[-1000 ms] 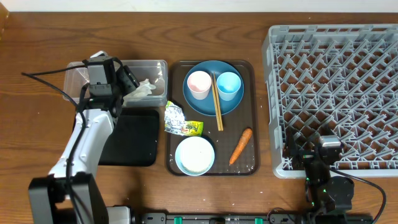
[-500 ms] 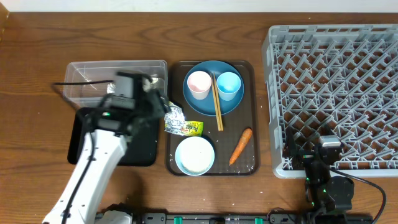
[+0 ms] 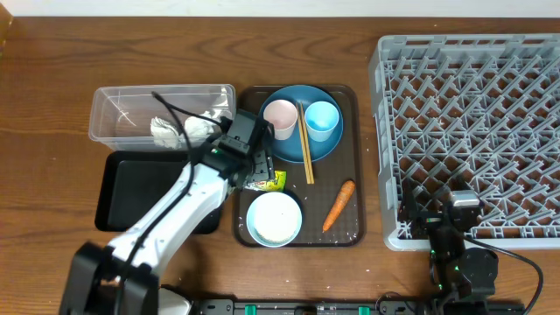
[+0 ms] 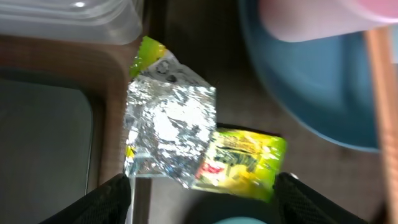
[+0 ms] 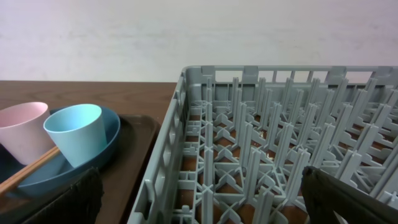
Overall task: Sort waste into correct bins and load items into the dishwasher rack
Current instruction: 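Move the left gripper down onto the foil and green wrapper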
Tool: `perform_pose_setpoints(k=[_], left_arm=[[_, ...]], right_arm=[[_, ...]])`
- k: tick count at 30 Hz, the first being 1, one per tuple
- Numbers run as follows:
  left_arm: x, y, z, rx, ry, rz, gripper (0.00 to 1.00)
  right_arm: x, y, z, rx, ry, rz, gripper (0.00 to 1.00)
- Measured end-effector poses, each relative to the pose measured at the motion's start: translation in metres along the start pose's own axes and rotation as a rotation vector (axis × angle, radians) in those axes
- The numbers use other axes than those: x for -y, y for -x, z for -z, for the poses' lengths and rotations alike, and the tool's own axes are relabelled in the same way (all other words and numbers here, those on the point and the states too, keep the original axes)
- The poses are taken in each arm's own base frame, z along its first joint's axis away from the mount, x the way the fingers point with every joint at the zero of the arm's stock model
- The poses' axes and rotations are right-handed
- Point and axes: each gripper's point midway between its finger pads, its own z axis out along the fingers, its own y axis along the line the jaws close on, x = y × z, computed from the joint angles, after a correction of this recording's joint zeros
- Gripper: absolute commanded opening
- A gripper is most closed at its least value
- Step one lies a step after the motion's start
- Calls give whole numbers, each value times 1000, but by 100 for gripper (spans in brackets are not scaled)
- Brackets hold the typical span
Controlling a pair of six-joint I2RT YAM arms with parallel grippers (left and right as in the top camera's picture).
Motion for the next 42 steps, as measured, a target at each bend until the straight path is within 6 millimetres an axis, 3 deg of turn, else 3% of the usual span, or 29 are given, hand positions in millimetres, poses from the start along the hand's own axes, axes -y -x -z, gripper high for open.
perform_pose_setpoints(k=[15,16,21,25,29,35,42], left_arm=[[-7,-10,-52,-70,75,-8,74],[-7,-11,-54,-76,78,-8,70],[-9,-15,-63,-91,91,-5,22],[-10,-15,-63,-89,96,-6,6],[-10,-16,-63,-92,97,-11,6],[-7,-13,-45,-69,66,-7,6],[15,12,27,85,-103,7,6]], right_arm=[[0,0,0,0,0,0,99],[0,0,0,0,0,0,99],[0,0,0,0,0,0,99],[0,0,0,0,0,0,99],[0,0,0,0,0,0,99],[0,0,0,0,0,0,99],[0,0,0,0,0,0,99]])
